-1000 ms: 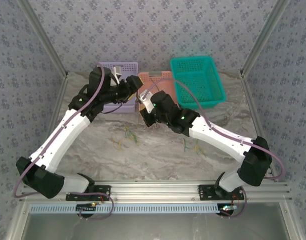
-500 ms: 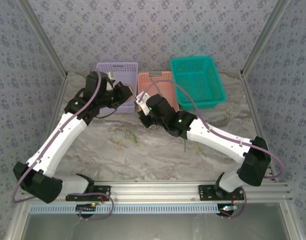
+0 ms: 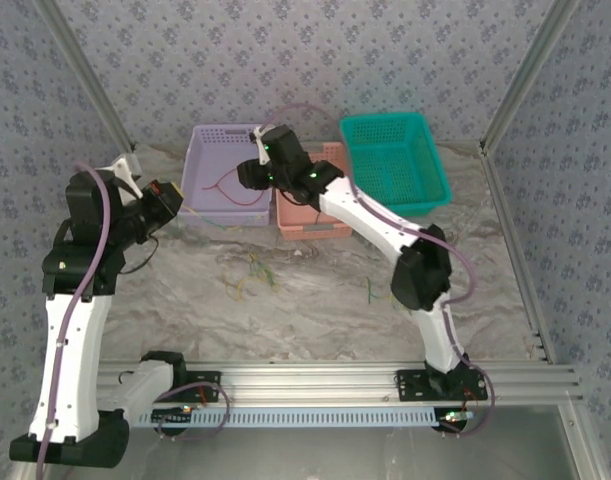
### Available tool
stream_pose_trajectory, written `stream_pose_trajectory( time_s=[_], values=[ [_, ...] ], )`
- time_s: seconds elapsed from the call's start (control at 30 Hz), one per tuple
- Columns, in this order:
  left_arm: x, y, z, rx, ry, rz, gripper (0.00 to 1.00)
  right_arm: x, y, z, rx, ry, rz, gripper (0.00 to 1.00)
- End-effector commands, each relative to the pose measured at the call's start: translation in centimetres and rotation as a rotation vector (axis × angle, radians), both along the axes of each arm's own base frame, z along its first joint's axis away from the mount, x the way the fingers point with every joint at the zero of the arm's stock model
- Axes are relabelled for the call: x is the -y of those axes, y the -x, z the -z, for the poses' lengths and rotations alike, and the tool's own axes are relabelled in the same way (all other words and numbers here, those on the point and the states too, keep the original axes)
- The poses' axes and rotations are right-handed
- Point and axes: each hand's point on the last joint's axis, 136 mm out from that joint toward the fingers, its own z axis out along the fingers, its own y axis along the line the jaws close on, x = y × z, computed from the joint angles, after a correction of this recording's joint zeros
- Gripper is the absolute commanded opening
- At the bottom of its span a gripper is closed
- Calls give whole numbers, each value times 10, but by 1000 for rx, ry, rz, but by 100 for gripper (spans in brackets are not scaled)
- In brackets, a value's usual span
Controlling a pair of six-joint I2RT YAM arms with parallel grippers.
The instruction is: Untangle the cables
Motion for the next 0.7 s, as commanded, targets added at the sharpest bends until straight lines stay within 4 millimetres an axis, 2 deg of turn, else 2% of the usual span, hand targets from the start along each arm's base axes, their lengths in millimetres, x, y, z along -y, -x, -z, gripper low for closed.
stream_pose_trajectory(
  time_s=[0.0, 0.17, 0.33, 0.4, 0.53, 0.67],
  values=[
    [-18, 4, 11, -53, -124, -47, 0, -7, -8, 26, -128, 21, 60, 49],
    [-61, 26, 6, -57, -290, -218, 0, -32, -36, 66, -157, 15, 58, 51],
    [-83, 46, 3, -44, -367, -316, 0, -45, -53, 97, -196, -58, 51, 51],
    [-84, 47, 5, -45, -373, -316, 0, -53, -48, 105, -216, -74, 28, 49],
    [-82, 47, 12, -57, -376, -303, 0, -65, -25, 120, -255, -23, -10, 47],
    [-80, 46, 14, -56, -365, -293, 0, -52, -5, 141, -339, 75, 23, 45]
  ],
)
